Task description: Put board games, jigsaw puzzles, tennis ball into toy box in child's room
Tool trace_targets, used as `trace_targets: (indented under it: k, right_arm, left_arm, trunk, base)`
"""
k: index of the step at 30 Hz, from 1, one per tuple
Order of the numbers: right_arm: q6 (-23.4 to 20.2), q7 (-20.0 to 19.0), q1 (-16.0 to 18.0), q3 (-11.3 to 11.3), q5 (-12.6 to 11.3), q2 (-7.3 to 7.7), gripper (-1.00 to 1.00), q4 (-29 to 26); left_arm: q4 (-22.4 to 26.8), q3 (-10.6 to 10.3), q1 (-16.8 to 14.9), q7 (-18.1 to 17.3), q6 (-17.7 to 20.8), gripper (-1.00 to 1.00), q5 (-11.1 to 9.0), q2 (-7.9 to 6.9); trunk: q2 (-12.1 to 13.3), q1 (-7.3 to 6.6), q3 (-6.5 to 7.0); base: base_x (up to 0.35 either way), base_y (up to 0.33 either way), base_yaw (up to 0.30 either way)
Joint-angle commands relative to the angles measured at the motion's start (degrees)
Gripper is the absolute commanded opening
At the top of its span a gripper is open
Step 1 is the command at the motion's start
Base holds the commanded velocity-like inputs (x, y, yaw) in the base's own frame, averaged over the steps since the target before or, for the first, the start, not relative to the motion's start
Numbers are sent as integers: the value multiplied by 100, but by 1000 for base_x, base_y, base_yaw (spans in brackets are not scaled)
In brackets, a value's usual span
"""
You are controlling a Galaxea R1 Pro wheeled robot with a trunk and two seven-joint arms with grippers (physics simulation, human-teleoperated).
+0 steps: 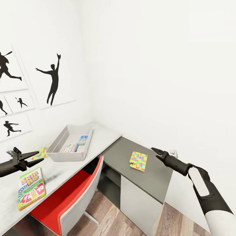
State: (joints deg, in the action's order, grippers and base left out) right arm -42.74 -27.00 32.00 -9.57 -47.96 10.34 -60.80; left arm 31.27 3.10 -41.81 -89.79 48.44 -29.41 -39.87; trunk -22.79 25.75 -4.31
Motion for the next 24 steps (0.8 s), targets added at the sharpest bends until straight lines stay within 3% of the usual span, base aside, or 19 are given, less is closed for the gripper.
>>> trace_targets:
  k: [1, 24]
  right_arm:
    - [35, -13, 8, -10, -12, 0, 100, 44]
    - [212, -16, 8, -12, -13, 1, 100, 191]
  left_arm:
    - [2, -5, -2, -21, 61, 100, -3, -3]
    - [2, -3, -2, -21, 61, 100, -3, -6]
  trunk:
    - [-13, 4, -14]
    - [-13, 4, 44]
  base:
    - [0, 0, -266]
    - [0, 0, -276]
